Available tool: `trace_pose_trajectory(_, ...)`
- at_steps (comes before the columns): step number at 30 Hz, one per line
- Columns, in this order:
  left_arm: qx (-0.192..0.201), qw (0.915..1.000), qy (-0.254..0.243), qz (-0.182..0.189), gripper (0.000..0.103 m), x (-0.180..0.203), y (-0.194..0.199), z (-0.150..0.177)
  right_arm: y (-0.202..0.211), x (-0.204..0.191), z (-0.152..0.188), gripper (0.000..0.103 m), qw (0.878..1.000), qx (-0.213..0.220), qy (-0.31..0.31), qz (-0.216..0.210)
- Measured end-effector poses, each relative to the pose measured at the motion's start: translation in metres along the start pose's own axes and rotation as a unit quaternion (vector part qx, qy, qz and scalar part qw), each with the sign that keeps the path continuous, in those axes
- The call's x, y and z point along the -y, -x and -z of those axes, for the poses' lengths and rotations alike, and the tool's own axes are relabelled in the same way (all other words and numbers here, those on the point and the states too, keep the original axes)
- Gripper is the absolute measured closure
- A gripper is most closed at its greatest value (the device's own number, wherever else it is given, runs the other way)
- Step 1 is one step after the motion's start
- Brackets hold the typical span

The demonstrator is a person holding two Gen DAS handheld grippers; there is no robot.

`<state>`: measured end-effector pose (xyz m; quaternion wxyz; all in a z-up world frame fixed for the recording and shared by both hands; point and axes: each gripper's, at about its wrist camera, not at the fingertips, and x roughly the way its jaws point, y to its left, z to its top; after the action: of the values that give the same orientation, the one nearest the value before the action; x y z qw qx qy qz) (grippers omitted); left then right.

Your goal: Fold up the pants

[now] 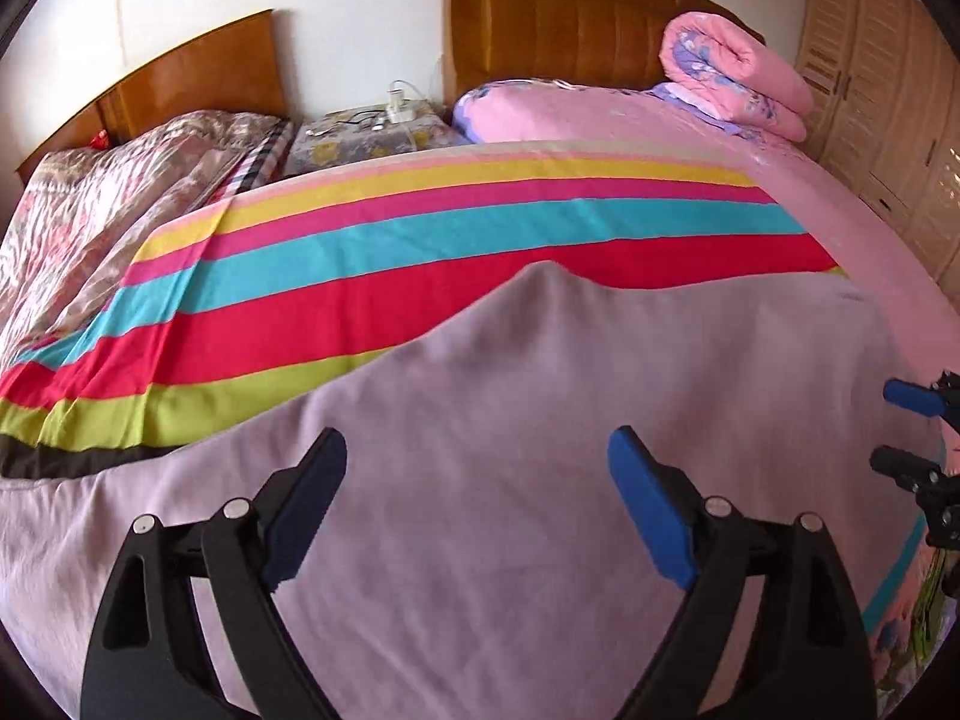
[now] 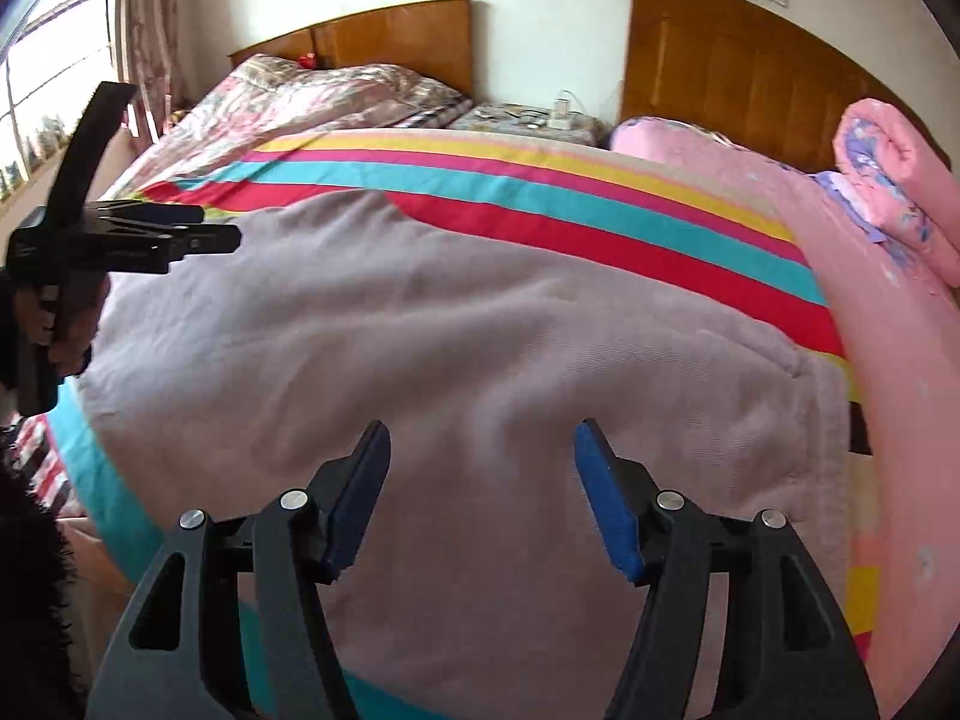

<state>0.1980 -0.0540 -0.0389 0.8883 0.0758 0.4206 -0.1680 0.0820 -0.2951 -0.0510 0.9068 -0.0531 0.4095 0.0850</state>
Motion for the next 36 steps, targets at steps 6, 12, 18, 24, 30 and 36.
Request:
trace_pose_trajectory(6, -0.022, 0.9979, -0.059, 0.013, 0.014, 0.074, -0.06, -0.016, -0.009, 0.048, 0.032, 0.04, 0.999, -0.038, -0.01, -0.002)
trace_pose_trajectory(12, -0.035, 0.9987, -0.036, 0.011, 0.001, 0.066, -0.076, -0.017, 0.016, 0.063, 0.052, 0.042, 0.998, -0.048, 0.006, -0.027)
trace_pose_trajectory(18, -0.029, 0.9991, -0.032, 0.001, 0.001, 0.065, -0.076, -0.015, 0.035, 0.066, 0.041, 0.039, 1.0, -0.006, -0.015, 0.017)
trace_pose_trajectory(24, -0.028, 0.9991, -0.03, 0.002, 0.001, 0.067, -0.077, -0.017, 0.02, 0.074, 0.057, 0.039, 0.999, -0.035, -0.019, 0.021)
trace_pose_trajectory(30, -0.027, 0.9992, -0.029, 0.003, 0.001, 0.067, -0.076, -0.016, 0.034, 0.072, 0.032, 0.034, 0.997, 0.006, -0.067, 0.04)
trace_pose_trajectory(36, -0.027, 0.9992, -0.028, 0.004, 0.001, 0.067, -0.076, -0.016, 0.003, 0.06, -0.009, 0.025, 0.996, 0.009, -0.069, 0.05)
